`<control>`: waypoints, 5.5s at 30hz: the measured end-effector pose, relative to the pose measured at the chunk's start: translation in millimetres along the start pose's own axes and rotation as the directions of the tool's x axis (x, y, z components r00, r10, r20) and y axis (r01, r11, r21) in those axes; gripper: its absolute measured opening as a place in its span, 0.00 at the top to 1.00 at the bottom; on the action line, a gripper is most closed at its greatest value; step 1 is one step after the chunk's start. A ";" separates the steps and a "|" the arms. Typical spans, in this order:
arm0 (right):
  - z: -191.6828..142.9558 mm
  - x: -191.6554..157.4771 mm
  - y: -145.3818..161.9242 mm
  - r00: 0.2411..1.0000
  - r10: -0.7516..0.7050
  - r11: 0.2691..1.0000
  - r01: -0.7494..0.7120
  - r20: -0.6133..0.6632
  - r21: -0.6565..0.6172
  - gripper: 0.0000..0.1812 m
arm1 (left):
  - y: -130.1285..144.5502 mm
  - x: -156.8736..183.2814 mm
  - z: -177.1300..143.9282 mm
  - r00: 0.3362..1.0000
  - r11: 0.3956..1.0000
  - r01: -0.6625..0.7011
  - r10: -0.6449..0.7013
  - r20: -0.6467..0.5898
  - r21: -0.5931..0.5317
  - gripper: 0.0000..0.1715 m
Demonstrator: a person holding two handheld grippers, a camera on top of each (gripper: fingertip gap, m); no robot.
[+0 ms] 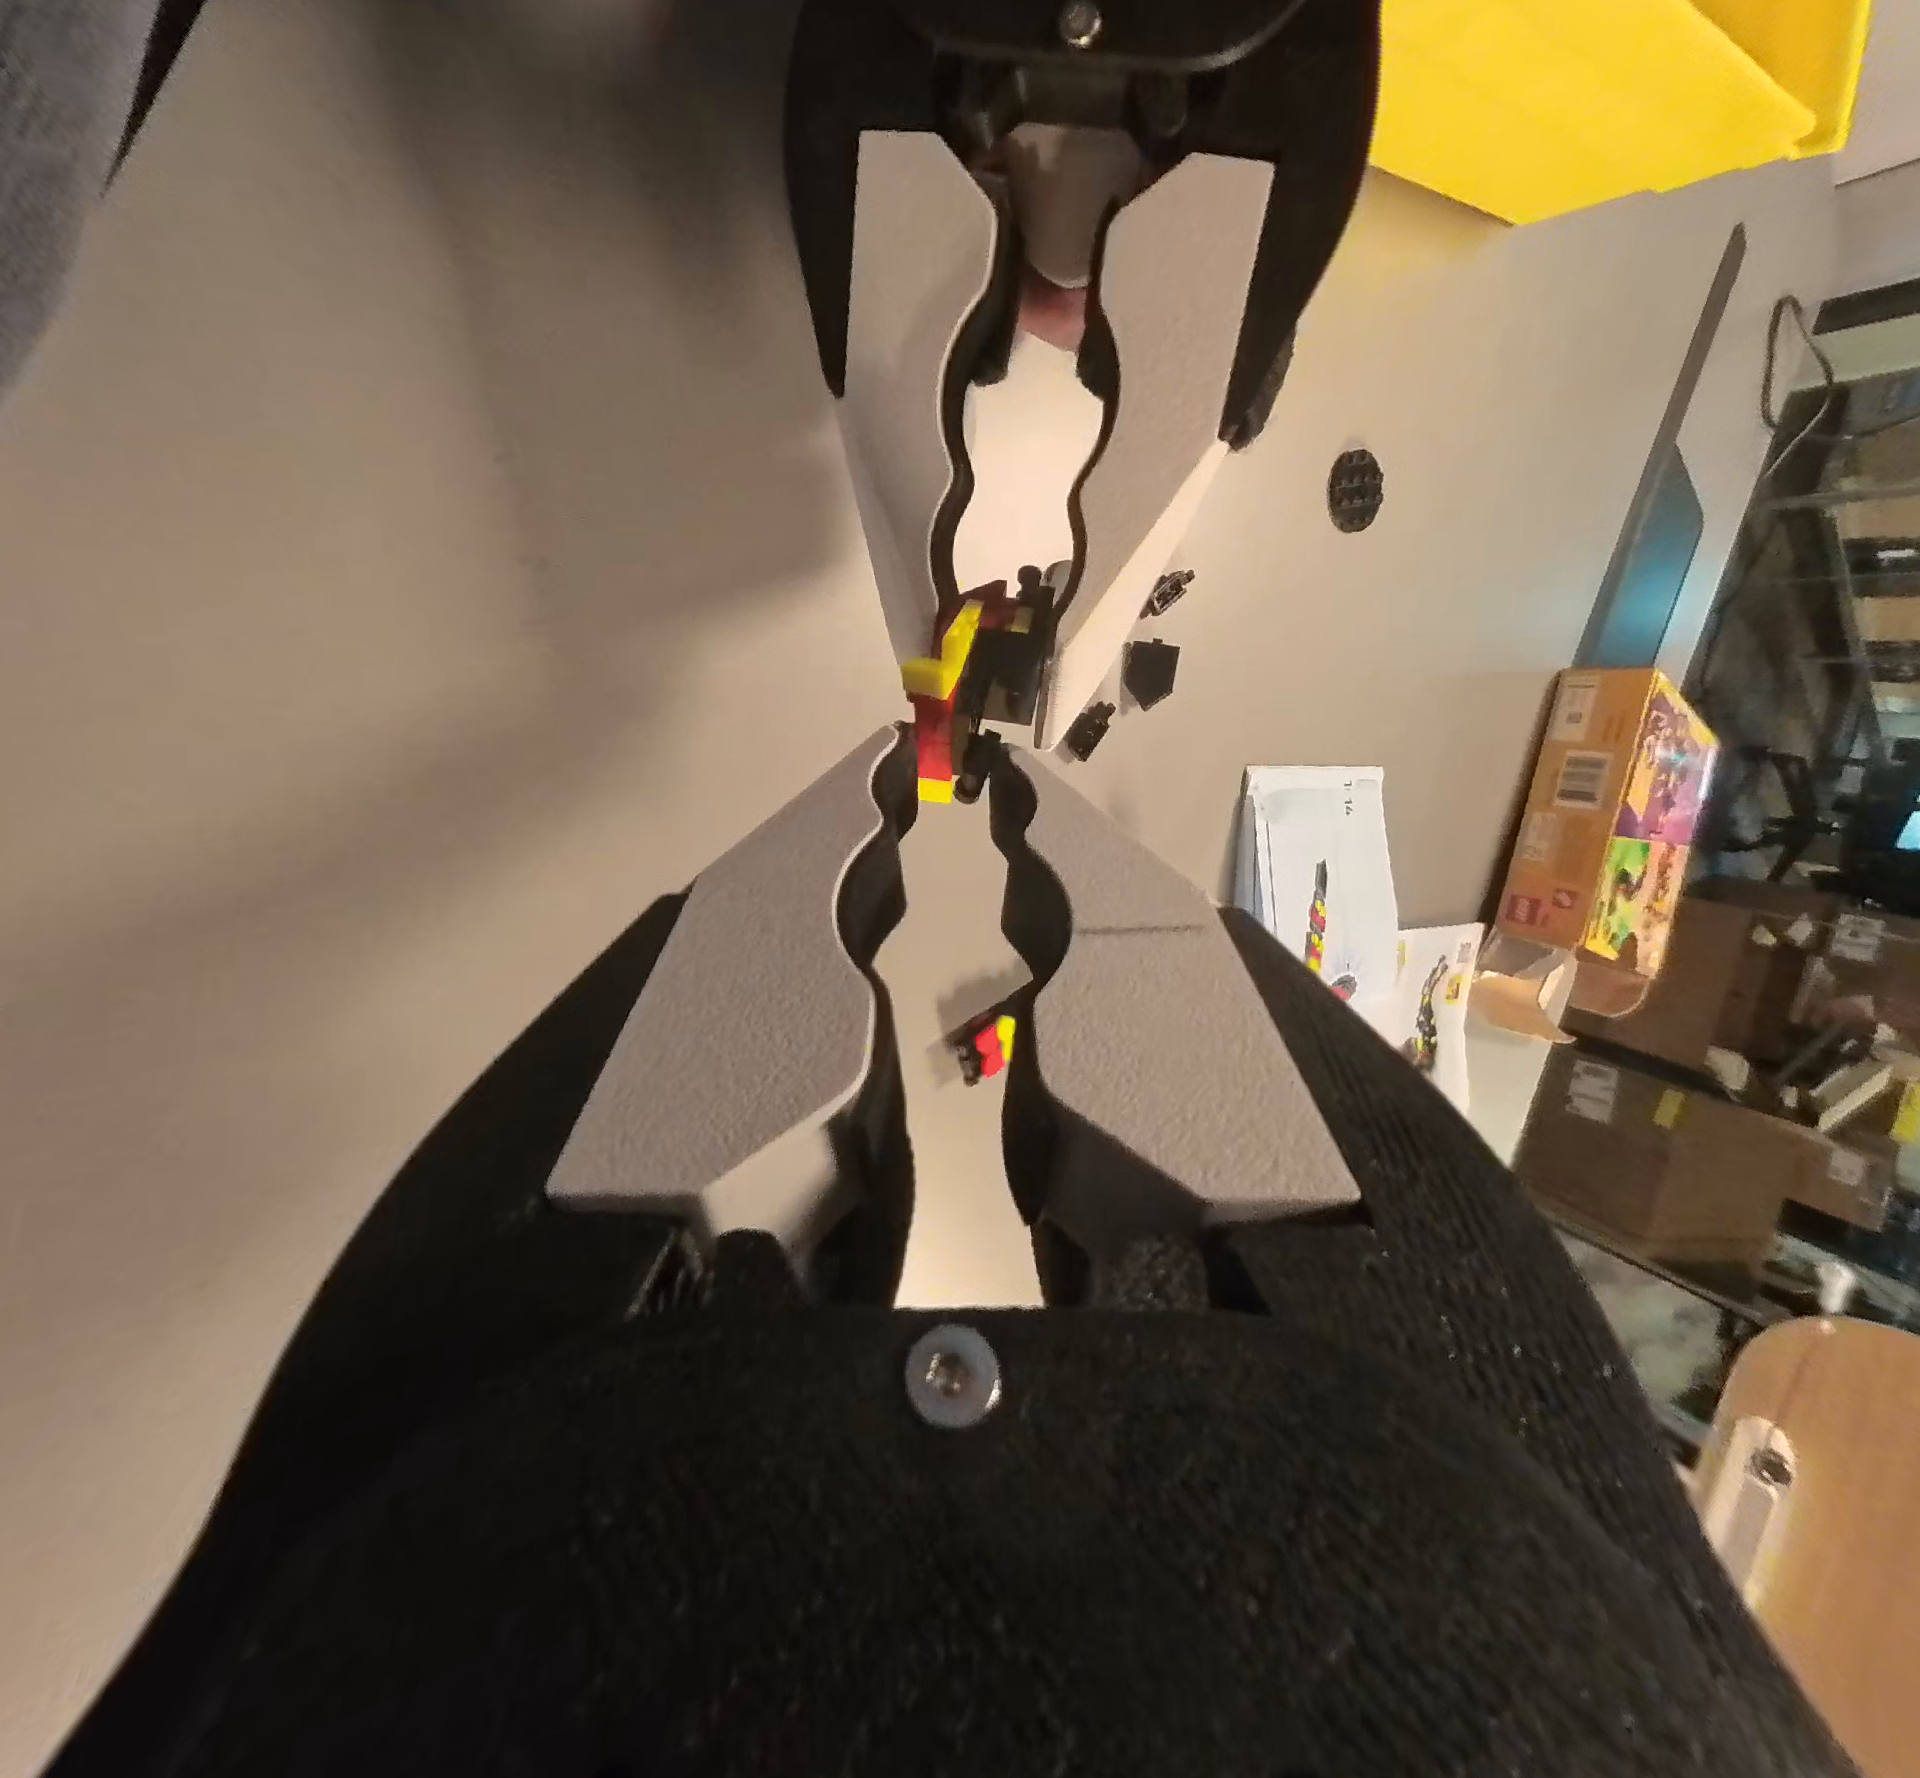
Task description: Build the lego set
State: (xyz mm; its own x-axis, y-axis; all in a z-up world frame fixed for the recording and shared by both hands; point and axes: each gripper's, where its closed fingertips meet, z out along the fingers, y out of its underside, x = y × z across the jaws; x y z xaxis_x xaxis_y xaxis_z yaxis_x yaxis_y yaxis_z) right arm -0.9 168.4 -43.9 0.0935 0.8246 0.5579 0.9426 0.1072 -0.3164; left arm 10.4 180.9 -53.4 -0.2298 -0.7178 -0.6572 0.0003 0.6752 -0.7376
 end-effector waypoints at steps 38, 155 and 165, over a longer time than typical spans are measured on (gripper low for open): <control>19.1 -4.2 6.4 0.999 0.046 0.997 -0.045 -0.010 0.067 0.94 | 9.0 5.2 -6.0 0.996 0.993 -0.088 0.087 -0.013 -0.074 0.88; 119.9 88.5 10.0 0.780 0.584 0.803 -0.596 0.225 -0.019 0.92 | 73.4 -1.4 -46.9 0.874 0.753 -0.394 0.484 0.039 -0.527 0.88; 63.3 84.2 -19.4 0.911 0.405 0.808 -0.395 0.076 0.438 0.82 | 82.5 -20.4 -53.7 0.900 0.764 -0.266 0.415 0.133 -0.587 0.88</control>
State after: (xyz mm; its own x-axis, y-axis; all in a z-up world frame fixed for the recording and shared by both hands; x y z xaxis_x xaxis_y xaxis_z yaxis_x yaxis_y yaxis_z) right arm -31.6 270.9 -39.4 0.4427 0.8368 0.3221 0.5838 0.0037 -0.8119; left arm -37.1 260.3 -92.6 -0.0770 -0.3880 -0.9184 -0.5101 0.8068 -0.2981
